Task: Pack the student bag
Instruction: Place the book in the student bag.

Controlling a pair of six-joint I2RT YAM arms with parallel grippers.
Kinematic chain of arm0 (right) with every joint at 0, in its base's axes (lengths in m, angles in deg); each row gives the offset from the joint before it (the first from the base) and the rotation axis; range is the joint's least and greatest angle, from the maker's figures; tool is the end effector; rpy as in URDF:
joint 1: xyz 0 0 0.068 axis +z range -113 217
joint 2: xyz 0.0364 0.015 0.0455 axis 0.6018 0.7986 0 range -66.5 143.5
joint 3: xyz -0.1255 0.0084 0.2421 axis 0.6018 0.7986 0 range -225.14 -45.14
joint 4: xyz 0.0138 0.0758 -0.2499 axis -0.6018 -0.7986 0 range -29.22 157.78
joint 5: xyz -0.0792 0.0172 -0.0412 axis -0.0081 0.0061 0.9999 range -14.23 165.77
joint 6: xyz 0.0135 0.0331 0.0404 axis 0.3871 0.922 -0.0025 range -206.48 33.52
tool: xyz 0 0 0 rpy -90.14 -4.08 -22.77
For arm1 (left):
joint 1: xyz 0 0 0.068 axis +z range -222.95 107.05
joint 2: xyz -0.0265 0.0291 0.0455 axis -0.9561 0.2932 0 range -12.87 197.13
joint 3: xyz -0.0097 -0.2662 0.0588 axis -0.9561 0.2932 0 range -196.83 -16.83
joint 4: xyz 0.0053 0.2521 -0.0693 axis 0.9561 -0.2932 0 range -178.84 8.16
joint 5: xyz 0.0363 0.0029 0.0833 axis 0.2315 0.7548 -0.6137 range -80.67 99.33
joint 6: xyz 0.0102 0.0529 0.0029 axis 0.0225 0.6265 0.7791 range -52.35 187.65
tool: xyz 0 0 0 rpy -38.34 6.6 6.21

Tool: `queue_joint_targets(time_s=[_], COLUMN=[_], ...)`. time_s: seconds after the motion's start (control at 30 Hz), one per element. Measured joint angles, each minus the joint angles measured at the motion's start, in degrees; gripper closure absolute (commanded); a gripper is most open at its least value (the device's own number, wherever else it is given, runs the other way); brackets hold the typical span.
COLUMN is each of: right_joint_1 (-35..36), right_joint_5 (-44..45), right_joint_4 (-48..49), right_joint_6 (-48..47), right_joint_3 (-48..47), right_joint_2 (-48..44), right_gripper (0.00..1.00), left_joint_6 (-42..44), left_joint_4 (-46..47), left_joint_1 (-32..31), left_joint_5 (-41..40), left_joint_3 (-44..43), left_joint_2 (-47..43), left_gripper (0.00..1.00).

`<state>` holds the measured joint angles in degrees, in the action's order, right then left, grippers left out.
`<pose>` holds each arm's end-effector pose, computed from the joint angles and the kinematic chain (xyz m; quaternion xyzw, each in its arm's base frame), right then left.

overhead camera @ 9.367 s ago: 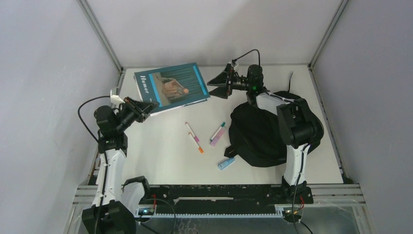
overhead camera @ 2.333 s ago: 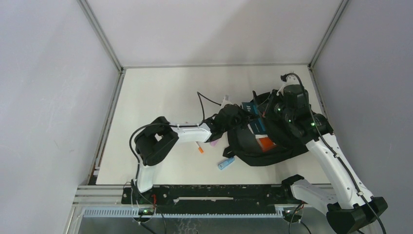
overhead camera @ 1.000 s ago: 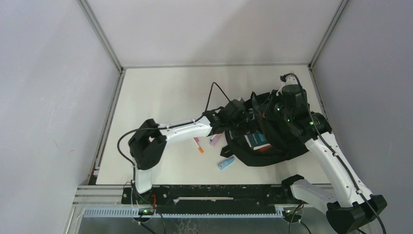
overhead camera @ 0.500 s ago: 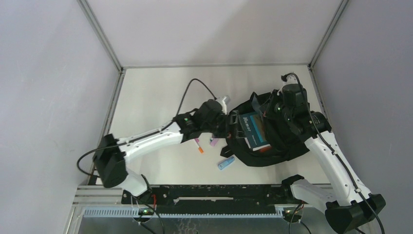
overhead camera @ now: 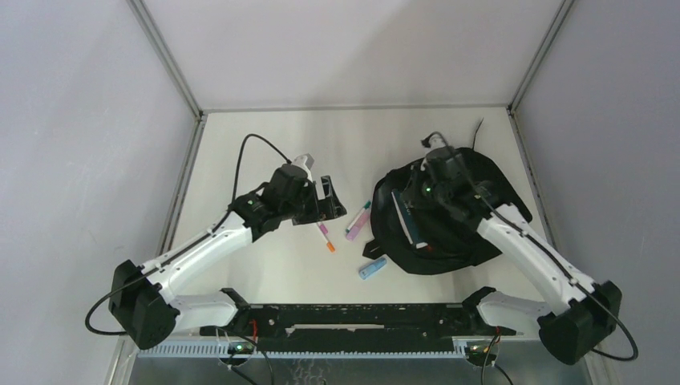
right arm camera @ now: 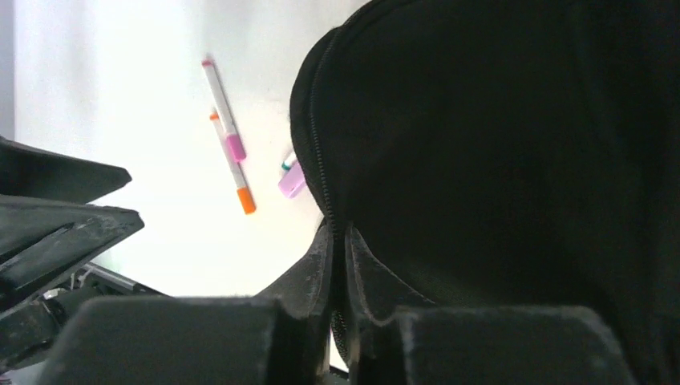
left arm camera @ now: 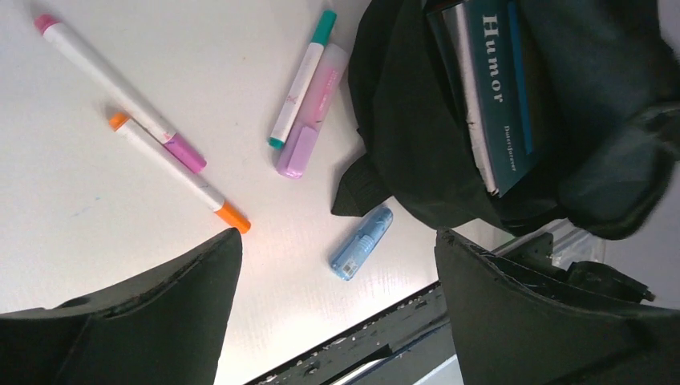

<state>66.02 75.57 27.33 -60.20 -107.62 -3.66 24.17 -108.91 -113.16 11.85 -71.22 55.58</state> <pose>0.1992 0.1107 0.3351 -0.0224 0.9090 0.1946 0.3679 0.1960 -0.1677 0.2856 -0.0169 0.9101 -0.2908 0.2948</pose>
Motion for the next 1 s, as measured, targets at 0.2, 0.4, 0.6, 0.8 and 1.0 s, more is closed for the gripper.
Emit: queue_joint_targets(time_s=[0.2,0.4,0.6,0.8,1.0], right_joint_1=[4.2,2.8,-5.3,-10.1,-11.2], right_joint_5=[-3.4,-6.0,-3.9,8.3,21.2], right_joint_4=[2.2,1.6,0.5,-3.2,-7.0], right_joint_6=[-0.1,-0.9,-1.1,-1.1,-0.7], right_joint_3=[4.1,4.7,4.7,4.7,4.7], right_joint_2=[8.6,7.6,-4.5,-6.7,2.1], right_gripper=[0.29,0.26,0.30,0.31,0.32], left_joint_6=[0.5,1.6,3.3,3.7,3.5], left_joint_4=[-0.9,-2.6,-2.9,-1.1,0.6], left_joint_1=[0.0,0.3,0.6,0.1,-1.1], left_joint_5=[-0.9,-3.0,-3.6,-1.2,0.7], left_joint_3=[0.1,0.1,-0.1,-0.1,-0.1], left_joint_2=[0.1,0.0,-0.9,-0.9,-0.6], left_gripper=[0.07,0.07,0.07,0.07,0.08])
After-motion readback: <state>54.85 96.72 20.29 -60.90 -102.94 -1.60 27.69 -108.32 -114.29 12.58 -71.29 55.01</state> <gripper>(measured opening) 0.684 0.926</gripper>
